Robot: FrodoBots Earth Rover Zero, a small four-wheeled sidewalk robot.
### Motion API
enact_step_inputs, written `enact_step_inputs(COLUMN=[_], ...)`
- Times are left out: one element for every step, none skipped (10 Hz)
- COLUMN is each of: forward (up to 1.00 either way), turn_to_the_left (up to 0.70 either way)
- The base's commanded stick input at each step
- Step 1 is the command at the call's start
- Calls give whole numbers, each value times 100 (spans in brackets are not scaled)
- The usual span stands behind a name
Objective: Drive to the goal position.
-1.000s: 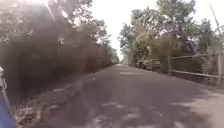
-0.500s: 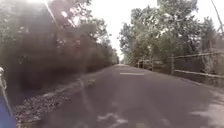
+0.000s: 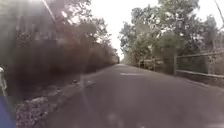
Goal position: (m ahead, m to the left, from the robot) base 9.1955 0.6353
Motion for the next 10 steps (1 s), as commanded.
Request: enact_step_inputs(forward=[70, 70, 70, 70, 70, 70, 70, 70, 70, 70], turn_to_the_left=[0, 0, 0, 0, 0, 0, 0, 0, 0, 0])
